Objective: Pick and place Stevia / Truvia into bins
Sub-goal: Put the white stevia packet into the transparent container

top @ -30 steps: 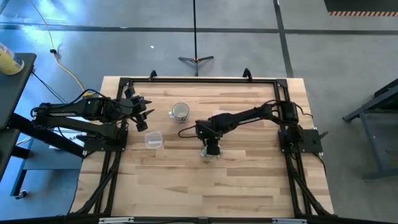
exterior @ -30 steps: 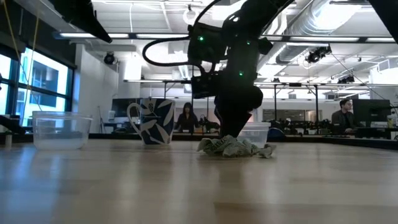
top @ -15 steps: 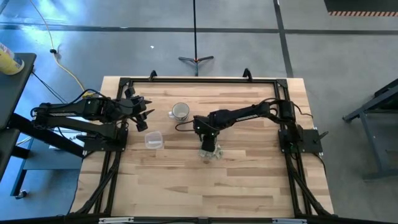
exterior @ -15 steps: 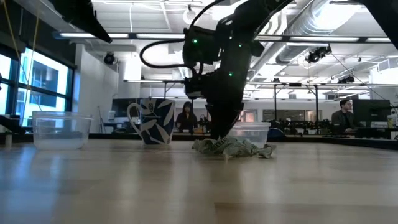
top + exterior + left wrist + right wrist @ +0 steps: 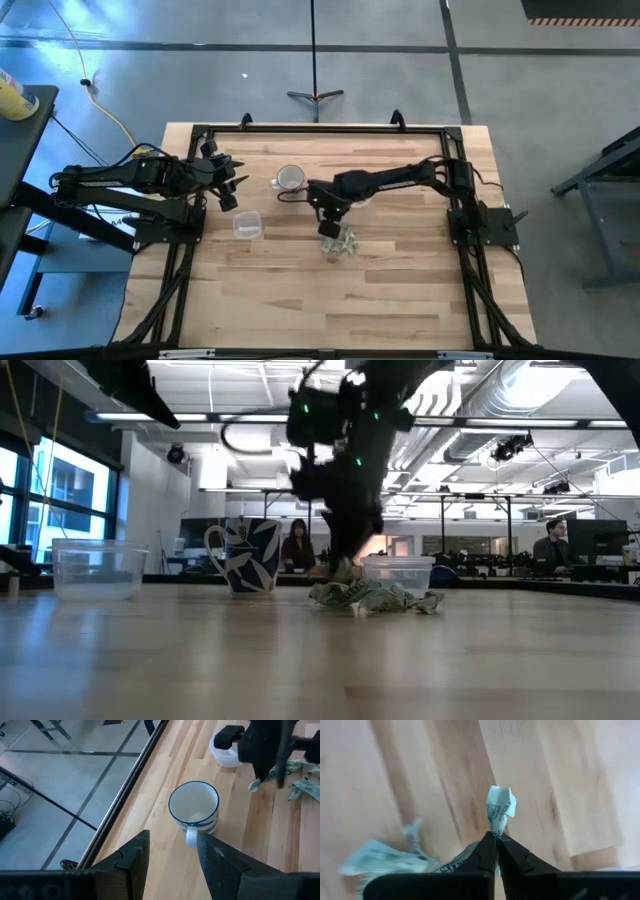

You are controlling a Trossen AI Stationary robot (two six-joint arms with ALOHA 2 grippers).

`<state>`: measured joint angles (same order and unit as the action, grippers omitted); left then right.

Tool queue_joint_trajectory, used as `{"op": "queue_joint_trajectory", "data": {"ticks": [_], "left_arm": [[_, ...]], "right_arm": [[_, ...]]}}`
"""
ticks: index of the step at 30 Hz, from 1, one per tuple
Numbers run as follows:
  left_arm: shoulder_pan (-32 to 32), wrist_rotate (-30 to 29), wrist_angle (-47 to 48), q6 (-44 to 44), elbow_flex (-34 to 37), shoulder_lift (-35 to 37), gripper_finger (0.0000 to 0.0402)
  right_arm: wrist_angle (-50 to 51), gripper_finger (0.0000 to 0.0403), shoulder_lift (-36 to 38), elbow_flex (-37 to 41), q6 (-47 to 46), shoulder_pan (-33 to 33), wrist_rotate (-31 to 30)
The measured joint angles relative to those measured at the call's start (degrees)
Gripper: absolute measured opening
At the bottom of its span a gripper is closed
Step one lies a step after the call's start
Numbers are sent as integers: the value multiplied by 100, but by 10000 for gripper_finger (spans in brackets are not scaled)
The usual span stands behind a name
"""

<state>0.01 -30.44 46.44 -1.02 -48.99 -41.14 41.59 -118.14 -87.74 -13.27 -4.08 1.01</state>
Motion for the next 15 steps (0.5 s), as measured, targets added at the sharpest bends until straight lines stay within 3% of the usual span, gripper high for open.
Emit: {"op": "queue_joint_trajectory", "data": {"ticks": [8, 15], "left_arm": [[0, 0, 0, 0, 0, -1, 200], [-2, -2, 0, 0, 0, 0, 200]], "right_arm": [[1066, 3, 304, -1035, 57, 59, -464], [1051, 3, 268, -604, -93, 20, -478]]}}
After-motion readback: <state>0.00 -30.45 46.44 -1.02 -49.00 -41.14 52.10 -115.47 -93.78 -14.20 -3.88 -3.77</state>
